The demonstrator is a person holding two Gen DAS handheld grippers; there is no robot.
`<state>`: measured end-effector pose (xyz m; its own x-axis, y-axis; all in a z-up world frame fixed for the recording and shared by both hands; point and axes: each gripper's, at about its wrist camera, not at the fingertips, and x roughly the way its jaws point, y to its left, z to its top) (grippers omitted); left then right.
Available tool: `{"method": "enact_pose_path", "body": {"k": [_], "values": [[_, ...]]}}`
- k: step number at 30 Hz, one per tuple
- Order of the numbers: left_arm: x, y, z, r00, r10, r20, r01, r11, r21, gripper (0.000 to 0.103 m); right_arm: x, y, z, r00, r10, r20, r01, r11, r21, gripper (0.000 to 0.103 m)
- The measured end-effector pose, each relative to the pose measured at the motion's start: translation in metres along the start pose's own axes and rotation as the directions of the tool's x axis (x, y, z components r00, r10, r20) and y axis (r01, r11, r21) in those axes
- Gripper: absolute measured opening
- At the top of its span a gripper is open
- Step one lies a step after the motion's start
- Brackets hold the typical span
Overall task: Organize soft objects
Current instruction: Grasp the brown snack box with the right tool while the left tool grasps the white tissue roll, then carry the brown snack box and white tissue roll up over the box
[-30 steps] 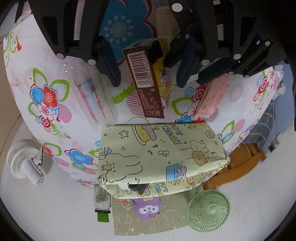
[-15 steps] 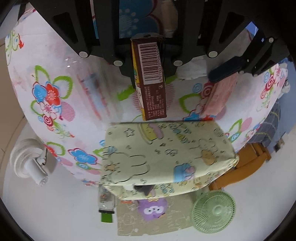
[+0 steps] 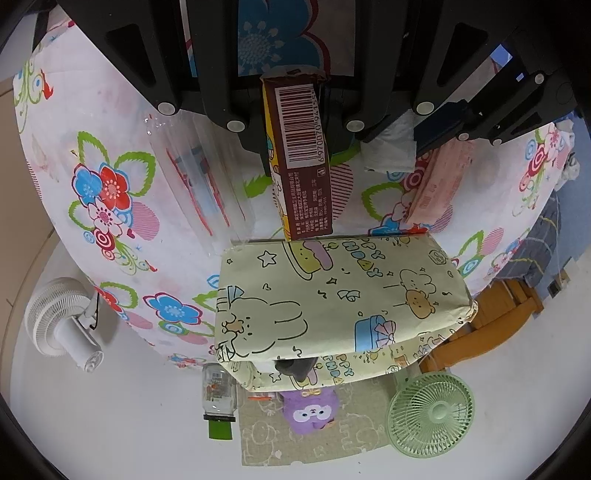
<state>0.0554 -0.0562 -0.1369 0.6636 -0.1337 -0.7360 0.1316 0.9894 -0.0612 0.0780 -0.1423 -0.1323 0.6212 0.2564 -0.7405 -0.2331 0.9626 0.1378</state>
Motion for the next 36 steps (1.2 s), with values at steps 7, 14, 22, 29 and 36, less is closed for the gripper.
{"method": "enact_pose_path", "body": {"k": [7,14,22,29,36], "values": [[-0.004,0.002,0.009,1.000,-0.008,0.010,0.008,1.000,-0.008,0.017,-0.005,0.001,0.006,1.000,0.007,0.010,-0.007,1.000,0.006,0.022],[-0.011,0.002,0.019,0.999,-0.012,0.035,0.013,1.000,-0.012,0.017,-0.012,0.001,0.016,0.999,0.007,0.035,-0.008,1.000,0.009,0.022],[-0.019,0.002,0.032,0.999,-0.010,0.049,0.011,1.000,-0.016,0.017,-0.020,0.004,0.029,0.998,0.006,0.055,-0.006,1.000,0.004,0.022],[-0.029,0.002,0.044,0.997,-0.004,0.071,0.006,1.000,-0.019,0.017,-0.030,0.006,0.040,0.997,0.009,0.078,-0.009,1.000,0.001,0.022],[-0.039,0.003,0.057,0.995,-0.002,0.096,0.004,1.000,-0.019,0.017,-0.041,0.009,0.053,0.994,0.009,0.108,-0.009,1.000,-0.002,0.022]]}}
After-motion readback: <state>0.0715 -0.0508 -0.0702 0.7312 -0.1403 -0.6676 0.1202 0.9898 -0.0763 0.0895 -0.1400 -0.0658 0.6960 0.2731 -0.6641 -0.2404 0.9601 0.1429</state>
